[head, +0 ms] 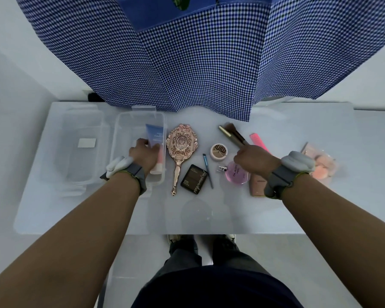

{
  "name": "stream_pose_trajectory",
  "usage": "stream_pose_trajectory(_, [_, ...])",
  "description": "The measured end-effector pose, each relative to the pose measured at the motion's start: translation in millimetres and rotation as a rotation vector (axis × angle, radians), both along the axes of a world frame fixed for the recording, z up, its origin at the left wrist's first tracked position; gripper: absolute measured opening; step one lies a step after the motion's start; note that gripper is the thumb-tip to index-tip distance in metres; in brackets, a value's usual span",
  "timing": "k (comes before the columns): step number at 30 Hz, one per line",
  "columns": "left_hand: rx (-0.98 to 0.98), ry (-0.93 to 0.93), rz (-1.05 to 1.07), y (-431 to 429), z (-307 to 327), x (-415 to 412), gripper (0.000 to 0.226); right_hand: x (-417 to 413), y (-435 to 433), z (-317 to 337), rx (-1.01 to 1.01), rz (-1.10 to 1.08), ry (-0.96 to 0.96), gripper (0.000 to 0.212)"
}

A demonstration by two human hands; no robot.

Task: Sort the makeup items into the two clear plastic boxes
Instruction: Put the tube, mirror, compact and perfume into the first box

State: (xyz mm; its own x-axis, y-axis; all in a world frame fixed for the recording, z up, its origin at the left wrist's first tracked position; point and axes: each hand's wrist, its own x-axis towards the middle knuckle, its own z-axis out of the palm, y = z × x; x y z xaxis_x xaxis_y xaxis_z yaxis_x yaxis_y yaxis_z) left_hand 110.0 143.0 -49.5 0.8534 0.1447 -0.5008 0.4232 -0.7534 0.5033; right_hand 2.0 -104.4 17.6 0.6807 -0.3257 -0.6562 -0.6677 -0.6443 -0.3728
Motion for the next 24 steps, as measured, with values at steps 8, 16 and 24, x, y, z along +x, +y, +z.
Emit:
stream_pose_trajectory(8, [0.109,-0.009,-0.061,-12,-2,-10,0.049,-12,-32,-4,-0.152,0.043,0.046,0.034])
stream_pose_trajectory(16, [0.147,0.0,-0.048,-16,1,-17,0.056,-29,-51,-8,-0.253,0.073,0.051,0.035])
stream_pose_trajectory(24, [0.156,-0.393,0.048,-43,30,-49,0.041,-49,-59,-21,-0.228,0.074,0.107,0.014])
